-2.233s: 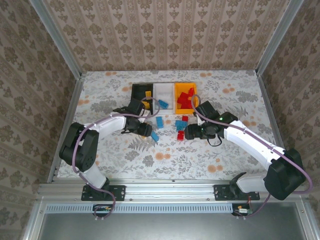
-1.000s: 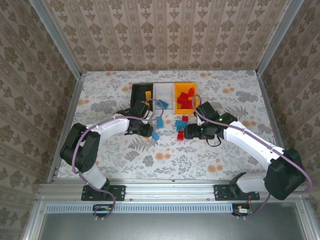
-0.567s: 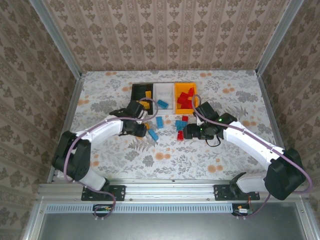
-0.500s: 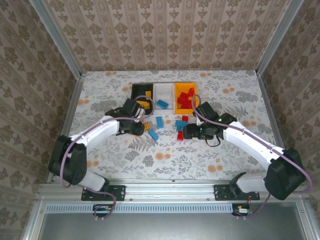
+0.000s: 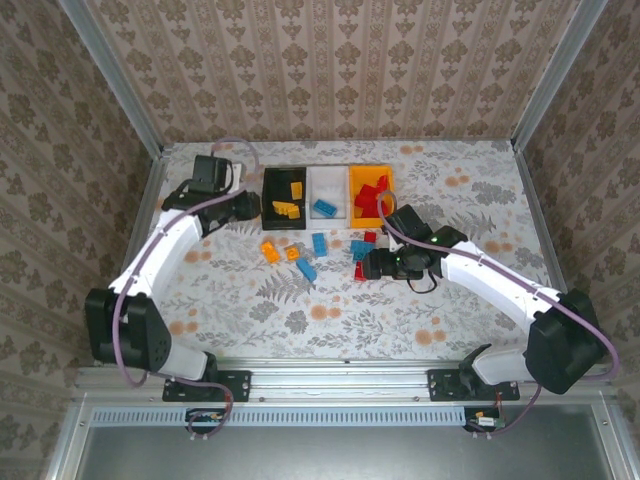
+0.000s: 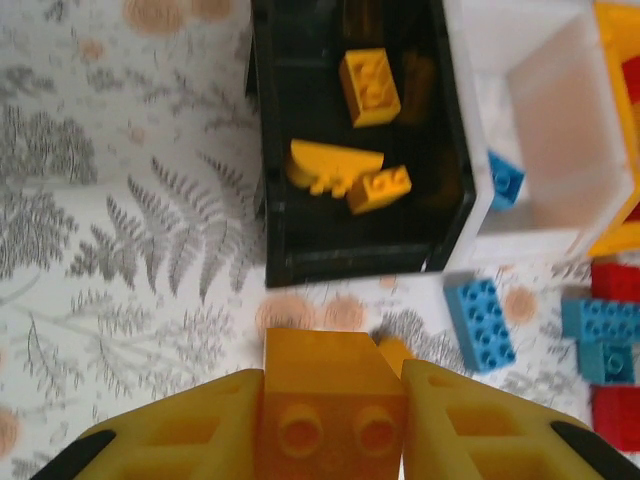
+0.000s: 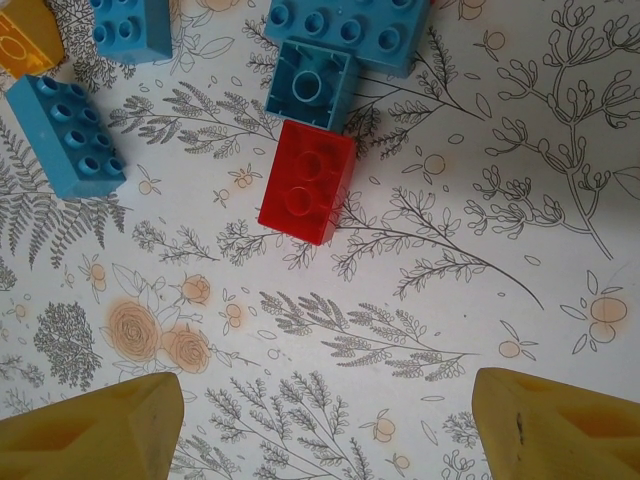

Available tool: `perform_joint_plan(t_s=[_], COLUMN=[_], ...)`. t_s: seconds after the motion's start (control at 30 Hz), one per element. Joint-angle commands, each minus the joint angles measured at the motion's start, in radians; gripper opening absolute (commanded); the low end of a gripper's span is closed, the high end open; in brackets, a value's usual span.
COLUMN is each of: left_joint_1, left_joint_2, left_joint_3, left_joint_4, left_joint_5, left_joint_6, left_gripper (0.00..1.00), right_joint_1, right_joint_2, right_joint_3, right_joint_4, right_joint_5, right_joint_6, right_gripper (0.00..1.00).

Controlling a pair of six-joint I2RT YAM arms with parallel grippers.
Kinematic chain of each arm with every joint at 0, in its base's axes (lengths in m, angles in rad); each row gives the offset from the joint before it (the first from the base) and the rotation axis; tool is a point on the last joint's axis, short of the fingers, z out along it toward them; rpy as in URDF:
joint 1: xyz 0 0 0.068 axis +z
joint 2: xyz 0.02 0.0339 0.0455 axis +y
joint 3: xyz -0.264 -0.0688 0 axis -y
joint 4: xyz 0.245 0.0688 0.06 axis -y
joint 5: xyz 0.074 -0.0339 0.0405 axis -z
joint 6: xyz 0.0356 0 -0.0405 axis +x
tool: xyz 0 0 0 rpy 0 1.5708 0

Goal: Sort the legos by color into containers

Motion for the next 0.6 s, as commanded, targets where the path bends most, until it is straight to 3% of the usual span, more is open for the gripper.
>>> perform_joint_plan(t_s=[0.0,0.23,0.57], left_joint_1=[0.002,-0.012,-0.077], left_joint_2=[0.120,0.372,0.571], left_joint_3=[0.107,0.335,0.563], left_joint_4=[0.029,-0.010,-0.112], left_joint_5=[0.039,0.008,-0.060], left_joint_6=[-0.011,0.028,0.105], left_gripper=[0.36,0.36,0.37], right_joint_1=[0.007,0.007,0.008], right_joint_2=[0.013,0.036,0.032], right_joint_3=[-0.014,-0.004,-0.018], right_joint_4=[0.016,0.008,-0.008], right_joint_5=[-0.012,0.008,0.027], right_joint_6=[0.013,0.003,-0.002], right_gripper=[0.78,0.78,0.78])
